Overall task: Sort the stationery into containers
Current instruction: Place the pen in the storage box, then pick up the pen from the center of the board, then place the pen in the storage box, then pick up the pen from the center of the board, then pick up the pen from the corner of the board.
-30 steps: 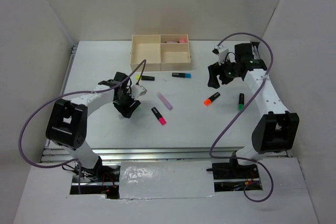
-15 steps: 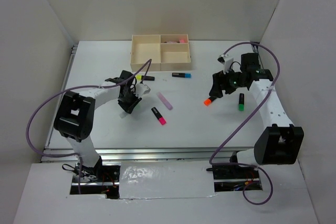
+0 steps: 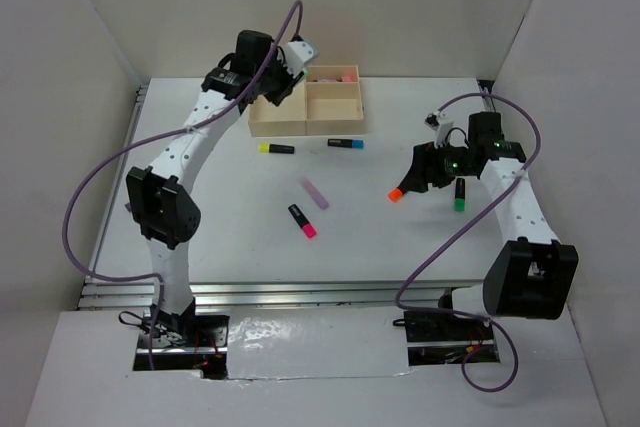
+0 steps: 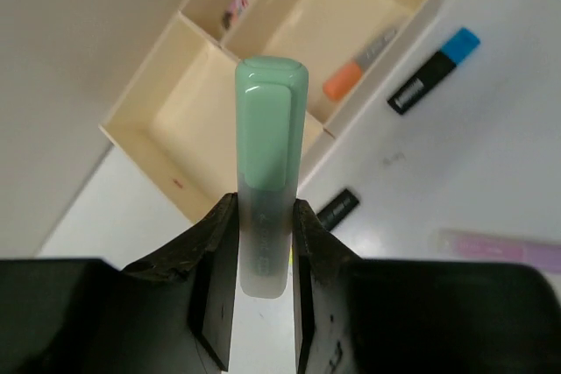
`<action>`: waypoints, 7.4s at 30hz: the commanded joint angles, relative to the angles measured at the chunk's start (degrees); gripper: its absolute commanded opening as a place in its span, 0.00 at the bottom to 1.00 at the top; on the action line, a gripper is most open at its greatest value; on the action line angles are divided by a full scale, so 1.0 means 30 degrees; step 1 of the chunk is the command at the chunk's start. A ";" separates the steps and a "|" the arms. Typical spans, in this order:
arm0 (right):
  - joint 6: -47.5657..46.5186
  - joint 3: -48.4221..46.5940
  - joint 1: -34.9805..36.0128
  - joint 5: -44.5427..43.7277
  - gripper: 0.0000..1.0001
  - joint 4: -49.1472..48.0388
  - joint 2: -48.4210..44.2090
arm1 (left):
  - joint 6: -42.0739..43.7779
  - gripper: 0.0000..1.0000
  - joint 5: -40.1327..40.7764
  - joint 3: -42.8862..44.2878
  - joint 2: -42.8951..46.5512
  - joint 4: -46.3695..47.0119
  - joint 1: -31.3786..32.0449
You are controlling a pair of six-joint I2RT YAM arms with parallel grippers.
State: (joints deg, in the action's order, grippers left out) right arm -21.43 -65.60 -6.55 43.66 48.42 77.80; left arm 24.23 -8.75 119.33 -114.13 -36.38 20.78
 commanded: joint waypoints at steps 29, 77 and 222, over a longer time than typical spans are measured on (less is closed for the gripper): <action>0.2305 0.0102 0.3695 -0.2508 0.75 -0.2545 0.0550 | -0.4411 0.77 0.0135 0.1681 -0.5329 1.3857 0.1837; 0.2487 -1.5632 1.1769 -1.2446 0.00 -0.0611 1.4412 | -0.8691 0.99 -0.0715 -2.0380 1.8588 0.4303 -0.7511; 0.5322 -2.1255 1.2230 -1.0507 0.00 -1.4287 1.8917 | 1.1760 0.00 -0.9882 -1.4991 0.4231 -0.6271 -1.5626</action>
State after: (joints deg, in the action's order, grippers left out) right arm -10.44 -128.33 29.71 15.05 22.00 132.14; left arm 60.93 -32.40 74.63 -104.01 -53.43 -26.00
